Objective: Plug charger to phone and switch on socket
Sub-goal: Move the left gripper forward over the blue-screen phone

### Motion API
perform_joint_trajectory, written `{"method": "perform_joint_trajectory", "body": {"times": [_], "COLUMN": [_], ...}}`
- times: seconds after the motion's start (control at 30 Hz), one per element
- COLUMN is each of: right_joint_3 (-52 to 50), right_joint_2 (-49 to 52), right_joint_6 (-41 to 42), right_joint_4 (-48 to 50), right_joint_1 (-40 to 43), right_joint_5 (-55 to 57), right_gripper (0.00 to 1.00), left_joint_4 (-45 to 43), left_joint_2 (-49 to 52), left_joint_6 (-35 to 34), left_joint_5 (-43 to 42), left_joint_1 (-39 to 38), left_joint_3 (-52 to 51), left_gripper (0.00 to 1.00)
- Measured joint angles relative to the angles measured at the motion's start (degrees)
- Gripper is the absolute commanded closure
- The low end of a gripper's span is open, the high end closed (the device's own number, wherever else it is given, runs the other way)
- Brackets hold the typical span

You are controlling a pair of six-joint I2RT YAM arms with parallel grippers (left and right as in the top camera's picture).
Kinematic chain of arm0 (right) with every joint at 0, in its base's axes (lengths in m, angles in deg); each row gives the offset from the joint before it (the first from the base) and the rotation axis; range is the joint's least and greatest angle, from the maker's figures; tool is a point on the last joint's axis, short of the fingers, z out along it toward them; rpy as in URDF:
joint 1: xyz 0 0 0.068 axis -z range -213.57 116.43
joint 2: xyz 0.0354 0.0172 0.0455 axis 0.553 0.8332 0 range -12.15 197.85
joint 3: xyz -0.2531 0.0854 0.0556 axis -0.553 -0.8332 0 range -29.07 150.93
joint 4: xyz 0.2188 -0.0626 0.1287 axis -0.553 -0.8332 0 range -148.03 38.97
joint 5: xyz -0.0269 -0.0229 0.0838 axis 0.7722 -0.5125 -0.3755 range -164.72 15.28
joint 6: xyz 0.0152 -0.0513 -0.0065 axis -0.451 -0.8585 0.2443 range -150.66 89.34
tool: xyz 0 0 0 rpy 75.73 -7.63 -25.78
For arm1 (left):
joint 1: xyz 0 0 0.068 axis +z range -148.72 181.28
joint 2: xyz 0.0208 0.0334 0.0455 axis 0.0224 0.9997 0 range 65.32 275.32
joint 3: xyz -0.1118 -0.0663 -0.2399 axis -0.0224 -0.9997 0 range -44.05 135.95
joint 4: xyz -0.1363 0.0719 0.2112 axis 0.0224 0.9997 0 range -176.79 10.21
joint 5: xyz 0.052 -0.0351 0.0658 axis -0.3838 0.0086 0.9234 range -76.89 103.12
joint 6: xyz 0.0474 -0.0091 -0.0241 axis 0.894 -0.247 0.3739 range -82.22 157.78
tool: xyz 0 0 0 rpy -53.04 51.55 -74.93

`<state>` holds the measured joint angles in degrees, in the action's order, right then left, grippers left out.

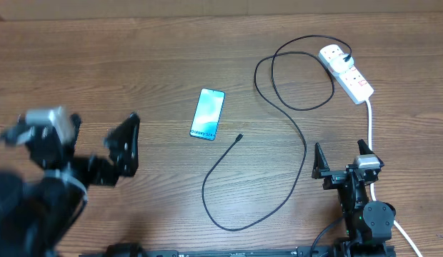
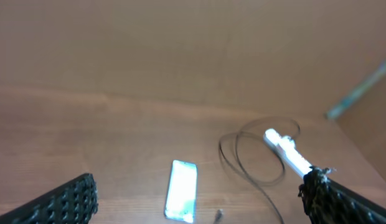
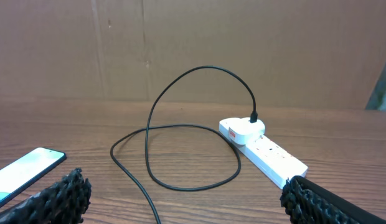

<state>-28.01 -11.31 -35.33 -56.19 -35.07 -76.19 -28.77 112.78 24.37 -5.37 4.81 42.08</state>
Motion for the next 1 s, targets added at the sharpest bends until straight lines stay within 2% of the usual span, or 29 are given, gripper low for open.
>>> {"method": "perform_joint_trajectory", "body": {"times": [0.23,0.33,0.47,0.57,0.7,0.87,1.0], "right_joint_3": [0.00,0.00,0.00,0.00,0.00,0.00,0.00], "right_joint_2": [0.00,0.00,-0.04,-0.04,-0.04,-0.04,-0.04], "right_joint_6": [0.02,0.00,0.04,0.02,0.02,0.02,0.00], "right_joint_4": [0.02,0.04,0.04,0.02,0.04,0.02,0.04], "right_joint_1": [0.00,0.02,0.00,0.00,0.00,0.00,0.00], "right_joint_5": [0.00,-0.02,-0.02,-0.02,-0.02,0.00,0.00], "right_gripper": [0.00,0.00,0.00,0.00,0.00,0.00,0.00], "left_joint_4": [15.34,23.61,32.28,31.74,29.33,29.07,26.99], "left_joint_2": [18.49,27.26,37.75,44.37,50.97,58.95,64.83], "left_joint_6": [2.69,2.10,-2.47,-5.44,-7.17,-7.15,-1.11], "left_joint_5": [-4.79,0.61,15.56,24.81,28.92,26.67,18.99], "left_joint_1": [-1.38,-6.73,-15.61,-20.92,-23.80,-24.46,-24.46], "left_joint_3": [12.13,19.37,28.57,31.28,31.36,31.39,31.39], "left_gripper": [0.00,0.00,0.00,0.00,0.00,0.00,0.00]}}
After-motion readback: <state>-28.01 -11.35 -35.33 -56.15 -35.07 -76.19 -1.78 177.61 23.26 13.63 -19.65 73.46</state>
